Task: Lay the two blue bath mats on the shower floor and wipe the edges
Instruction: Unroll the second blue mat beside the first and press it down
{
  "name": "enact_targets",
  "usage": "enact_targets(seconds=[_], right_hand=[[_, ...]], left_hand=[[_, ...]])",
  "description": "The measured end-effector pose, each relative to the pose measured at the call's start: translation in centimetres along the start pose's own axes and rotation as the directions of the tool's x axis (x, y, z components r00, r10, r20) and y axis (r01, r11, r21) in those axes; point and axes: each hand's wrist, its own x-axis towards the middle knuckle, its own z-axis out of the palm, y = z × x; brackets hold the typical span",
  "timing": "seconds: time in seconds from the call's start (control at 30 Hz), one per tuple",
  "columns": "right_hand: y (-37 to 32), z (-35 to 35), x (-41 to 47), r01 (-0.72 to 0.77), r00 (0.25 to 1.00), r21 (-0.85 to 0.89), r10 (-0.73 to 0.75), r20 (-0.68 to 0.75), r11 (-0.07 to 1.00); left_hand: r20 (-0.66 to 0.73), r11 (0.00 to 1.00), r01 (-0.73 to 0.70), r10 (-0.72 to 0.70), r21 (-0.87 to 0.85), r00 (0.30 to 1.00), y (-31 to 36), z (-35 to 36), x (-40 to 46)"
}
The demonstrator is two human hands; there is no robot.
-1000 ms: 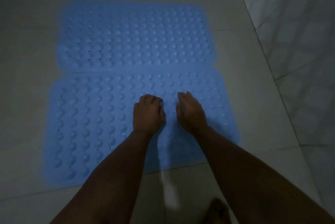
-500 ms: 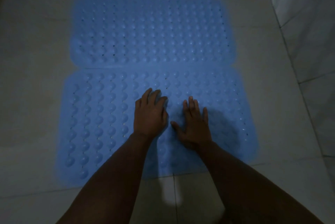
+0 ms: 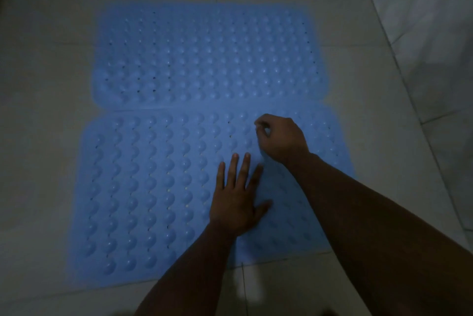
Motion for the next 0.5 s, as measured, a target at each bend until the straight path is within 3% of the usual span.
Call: enact_targets(seconds=[0.2,0.37,0.5], right_hand=[[1.0,2.6,-0.2,0.133,0.966,-0.03,-0.137,-0.218,0.991],[0.6,3.1,-1.2,0.044,0.986,-0.005,-0.045,-0.161,0.999],[-1.0,0.1,-0.8,0.0,0.999,-0.004,0.0,0.046,1.0]], left_hand=[[-0.063,1.0,0.009,-0.009,-0.012,0.998,0.2,0.0,0.2],[0.018,1.0,0.006,-0.006,-0.016,1.0,0.1,0.3,0.2],[0.229,0.998,0.037,-0.025,-0.049,0.973,0.3,-1.2,1.2]])
